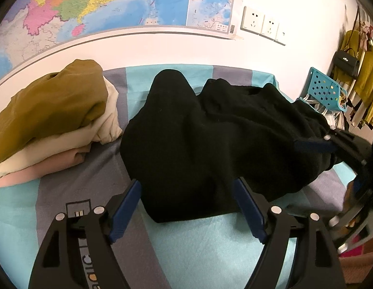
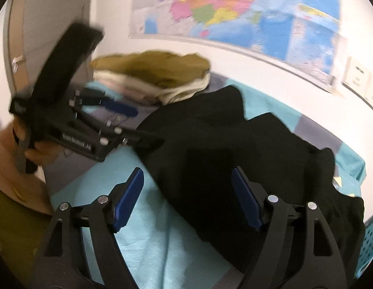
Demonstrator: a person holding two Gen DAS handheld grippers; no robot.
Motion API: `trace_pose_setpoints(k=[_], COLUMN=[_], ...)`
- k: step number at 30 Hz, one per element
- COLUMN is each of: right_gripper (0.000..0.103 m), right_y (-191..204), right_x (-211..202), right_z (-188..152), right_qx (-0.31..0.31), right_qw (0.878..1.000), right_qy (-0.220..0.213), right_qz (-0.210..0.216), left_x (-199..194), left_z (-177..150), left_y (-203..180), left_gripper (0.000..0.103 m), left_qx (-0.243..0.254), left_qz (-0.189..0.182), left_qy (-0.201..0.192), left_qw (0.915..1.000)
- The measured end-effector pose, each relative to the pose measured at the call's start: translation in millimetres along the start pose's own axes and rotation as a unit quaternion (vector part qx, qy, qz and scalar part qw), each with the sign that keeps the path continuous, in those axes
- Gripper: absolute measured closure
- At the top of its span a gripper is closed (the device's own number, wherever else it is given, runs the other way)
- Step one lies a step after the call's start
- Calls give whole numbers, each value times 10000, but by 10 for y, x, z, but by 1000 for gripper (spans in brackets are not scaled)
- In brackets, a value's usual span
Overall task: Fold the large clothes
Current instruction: 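Open both grippers and withdraw them from the folded black coat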
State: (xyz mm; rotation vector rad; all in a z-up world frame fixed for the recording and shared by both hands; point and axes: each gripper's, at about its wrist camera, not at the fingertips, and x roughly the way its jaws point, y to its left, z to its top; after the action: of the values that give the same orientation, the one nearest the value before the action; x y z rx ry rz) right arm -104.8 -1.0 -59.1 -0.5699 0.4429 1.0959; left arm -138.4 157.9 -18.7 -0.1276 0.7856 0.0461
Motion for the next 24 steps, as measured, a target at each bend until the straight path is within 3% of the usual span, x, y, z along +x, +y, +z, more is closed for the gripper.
trace_pose_setpoints(k=[4, 10, 12, 16, 17, 20, 24], right_gripper=[28, 31, 42, 76, 79, 83, 82], right_y=[87, 189, 168, -30, -99, -344, -421], right_x=[220, 478, 510, 395, 347, 226, 228], right_z=[-48, -122, -117, -9, 26, 105, 126], right_qx=[-283, -743, -747, -208, -22, 641, 945], right_qw=[9992, 9936, 9932, 9985, 9992, 9978, 9949], right_qy=[261, 543, 509, 403, 354, 139, 166], right_qz=[-81, -659, -737, -305, -191, 120, 323], left_x=[-24, -88, -123, -198, -215, -193, 40], left_z=[-31, -81, -101, -176, -207, -260, -256], left_y=[8, 139, 197, 327, 358, 370, 271], left_gripper=[26, 25, 25, 25, 25, 25, 25], left_qx=[-20, -242, -344, -519, -555, -640, -940], left_qz=[17, -12, -82, -112, -159, -534, -1452], left_qy=[1, -1, -2, 34, 57, 198, 500], left_qw=[10000, 9997, 9994, 9986, 9983, 9963, 9837])
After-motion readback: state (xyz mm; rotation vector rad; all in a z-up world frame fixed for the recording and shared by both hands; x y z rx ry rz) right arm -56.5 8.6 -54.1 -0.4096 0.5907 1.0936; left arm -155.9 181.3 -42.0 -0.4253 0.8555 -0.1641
